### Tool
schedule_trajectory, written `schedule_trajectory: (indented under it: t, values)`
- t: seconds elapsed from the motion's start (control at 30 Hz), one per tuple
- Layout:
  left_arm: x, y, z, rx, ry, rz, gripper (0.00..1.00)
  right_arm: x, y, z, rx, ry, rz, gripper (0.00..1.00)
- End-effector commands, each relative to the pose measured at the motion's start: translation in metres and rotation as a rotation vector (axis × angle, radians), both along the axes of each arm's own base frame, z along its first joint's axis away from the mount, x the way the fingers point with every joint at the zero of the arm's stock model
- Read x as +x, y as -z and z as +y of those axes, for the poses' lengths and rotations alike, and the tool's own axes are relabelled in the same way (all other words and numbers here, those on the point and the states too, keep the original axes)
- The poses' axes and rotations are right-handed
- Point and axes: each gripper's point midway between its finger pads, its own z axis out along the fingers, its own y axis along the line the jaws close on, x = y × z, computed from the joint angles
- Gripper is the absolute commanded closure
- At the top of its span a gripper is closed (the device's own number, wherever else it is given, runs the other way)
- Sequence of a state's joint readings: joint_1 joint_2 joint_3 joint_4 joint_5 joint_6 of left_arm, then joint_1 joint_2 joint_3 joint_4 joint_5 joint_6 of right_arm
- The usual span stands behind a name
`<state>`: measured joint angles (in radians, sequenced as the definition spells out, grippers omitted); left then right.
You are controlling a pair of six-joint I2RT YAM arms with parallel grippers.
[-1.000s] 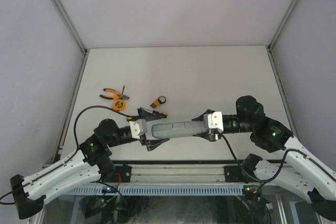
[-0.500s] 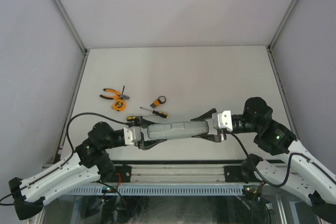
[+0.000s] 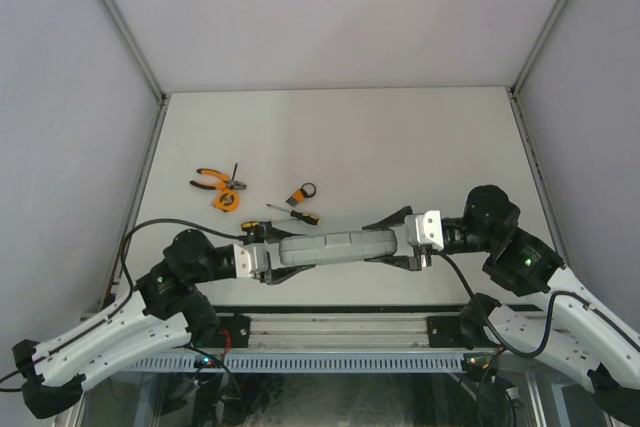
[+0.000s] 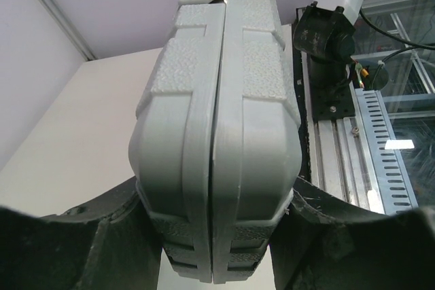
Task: Sort the tools into containers
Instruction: Open the storage box at the center of the board.
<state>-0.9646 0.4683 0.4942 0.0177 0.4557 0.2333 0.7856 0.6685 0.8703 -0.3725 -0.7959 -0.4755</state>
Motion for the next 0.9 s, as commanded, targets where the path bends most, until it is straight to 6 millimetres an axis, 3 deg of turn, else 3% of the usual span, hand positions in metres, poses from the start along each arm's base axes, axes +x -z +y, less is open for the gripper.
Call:
schedule_trajectory:
  t: [0.0,0.17,0.47,0.87]
  values:
    - [0.011,-0.018,0.006,0.033,-0.060,-0.084,1.00,0.001,-0.024,0.001,0.076,-0.001,-0.069,0.82]
    - [0.019,-0.020,0.009,0.051,-0.106,-0.091,1.00,0.003,-0.023,0.001,0.070,0.020,-0.043,0.58]
    - [0.028,-0.011,0.014,0.101,-0.160,-0.064,1.00,0.005,-0.026,-0.003,0.089,0.097,0.089,0.33]
    - [0.037,-0.014,0.020,0.069,-0.232,-0.052,1.00,0.011,-0.015,-0.013,0.085,0.263,0.360,0.31]
